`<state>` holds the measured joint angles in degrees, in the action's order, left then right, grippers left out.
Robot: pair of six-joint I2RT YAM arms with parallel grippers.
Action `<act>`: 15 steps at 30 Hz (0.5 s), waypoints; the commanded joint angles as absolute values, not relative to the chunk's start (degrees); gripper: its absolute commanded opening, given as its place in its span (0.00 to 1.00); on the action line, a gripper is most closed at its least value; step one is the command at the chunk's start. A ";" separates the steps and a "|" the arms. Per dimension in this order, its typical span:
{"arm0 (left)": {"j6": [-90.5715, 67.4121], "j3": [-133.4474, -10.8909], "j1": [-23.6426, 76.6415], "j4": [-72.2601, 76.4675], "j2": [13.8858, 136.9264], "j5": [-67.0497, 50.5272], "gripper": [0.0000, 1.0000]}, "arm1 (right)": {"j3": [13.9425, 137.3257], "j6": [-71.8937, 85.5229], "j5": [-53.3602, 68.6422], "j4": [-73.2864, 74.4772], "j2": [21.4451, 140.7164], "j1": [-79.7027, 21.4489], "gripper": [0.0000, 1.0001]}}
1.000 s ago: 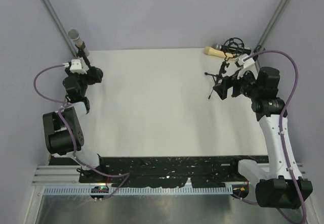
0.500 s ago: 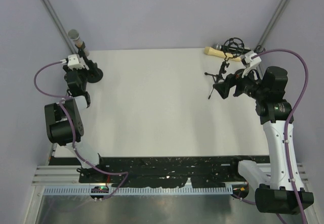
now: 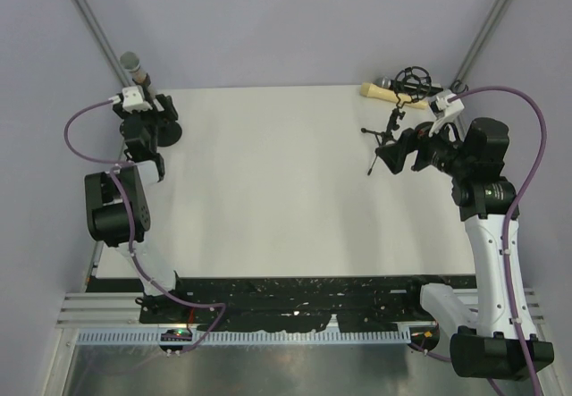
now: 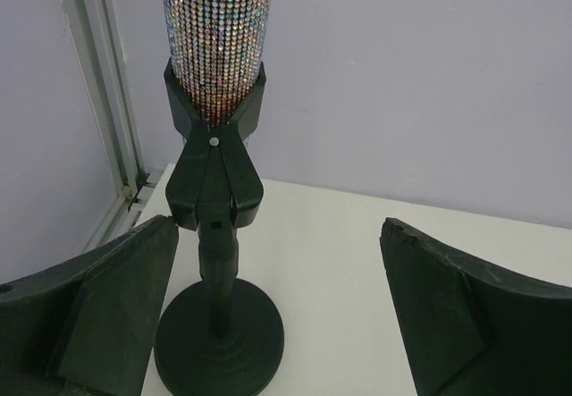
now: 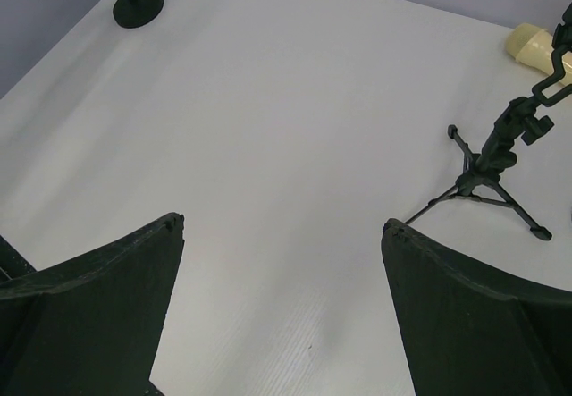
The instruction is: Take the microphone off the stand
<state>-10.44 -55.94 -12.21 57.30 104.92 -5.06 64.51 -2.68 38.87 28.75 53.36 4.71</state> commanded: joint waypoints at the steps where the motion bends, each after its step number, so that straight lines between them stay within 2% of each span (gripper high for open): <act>1: -9.23 -60.63 -12.04 63.37 107.13 -2.90 0.99 | 68.20 -2.46 38.23 28.03 52.21 4.83 0.95; 7: -7.82 -65.38 -12.04 64.60 110.47 -1.05 0.93 | 69.79 -2.90 37.88 28.74 52.56 4.83 0.95; 12: -8.62 -68.90 -11.87 65.83 113.37 -1.49 0.76 | 69.52 -4.22 37.36 29.62 52.12 4.83 0.95; 15: -8.00 -70.75 -11.87 66.53 114.87 -1.67 0.74 | 69.35 -4.66 36.91 29.62 52.21 4.83 0.95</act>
